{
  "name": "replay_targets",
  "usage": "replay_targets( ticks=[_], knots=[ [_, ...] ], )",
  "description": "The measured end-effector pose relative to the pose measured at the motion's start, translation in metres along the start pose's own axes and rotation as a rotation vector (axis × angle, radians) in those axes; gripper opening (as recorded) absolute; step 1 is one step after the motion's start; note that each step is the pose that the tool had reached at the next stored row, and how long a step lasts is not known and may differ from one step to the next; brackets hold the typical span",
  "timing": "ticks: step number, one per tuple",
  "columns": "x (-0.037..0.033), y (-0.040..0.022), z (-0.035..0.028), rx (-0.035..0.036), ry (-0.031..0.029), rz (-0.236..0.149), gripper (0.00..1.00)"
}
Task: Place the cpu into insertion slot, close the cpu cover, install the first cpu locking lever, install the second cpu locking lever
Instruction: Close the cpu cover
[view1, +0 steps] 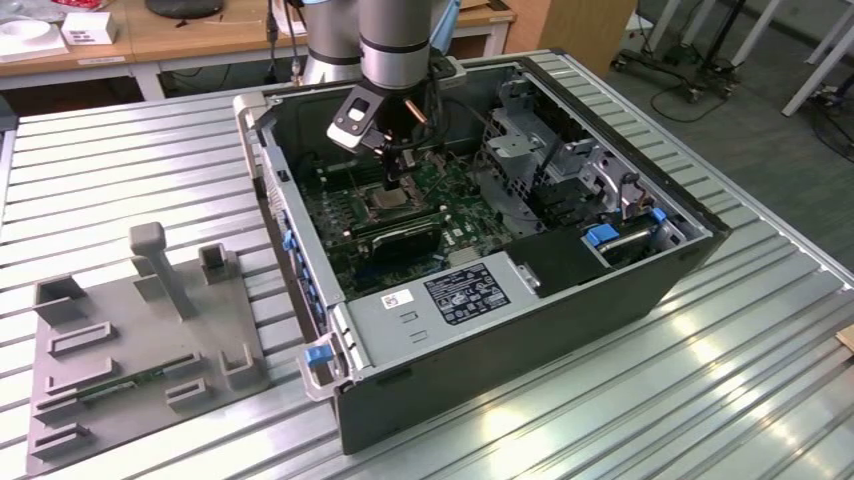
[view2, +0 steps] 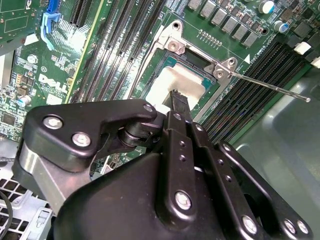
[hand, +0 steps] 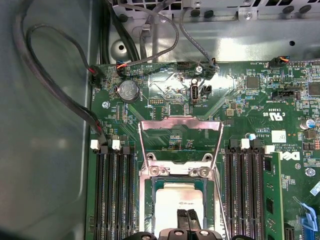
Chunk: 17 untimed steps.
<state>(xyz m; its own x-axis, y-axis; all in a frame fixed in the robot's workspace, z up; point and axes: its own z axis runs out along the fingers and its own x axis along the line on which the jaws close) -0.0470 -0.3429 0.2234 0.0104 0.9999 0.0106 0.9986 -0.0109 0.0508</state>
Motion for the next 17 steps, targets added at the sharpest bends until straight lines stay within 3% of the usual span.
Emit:
replay_targets(
  ticks=[10, 11, 17],
  knots=[
    [0.0002, 0.0007, -0.0148, 0.0001, -0.0001, 0.0, 0.11],
    [0.0002, 0.0011, -0.0215, 0.0, 0.0, 0.0, 0.11],
    [0.0004, 0.0017, -0.0339, 0.0, 0.0, 0.0, 0.11]
  ],
)
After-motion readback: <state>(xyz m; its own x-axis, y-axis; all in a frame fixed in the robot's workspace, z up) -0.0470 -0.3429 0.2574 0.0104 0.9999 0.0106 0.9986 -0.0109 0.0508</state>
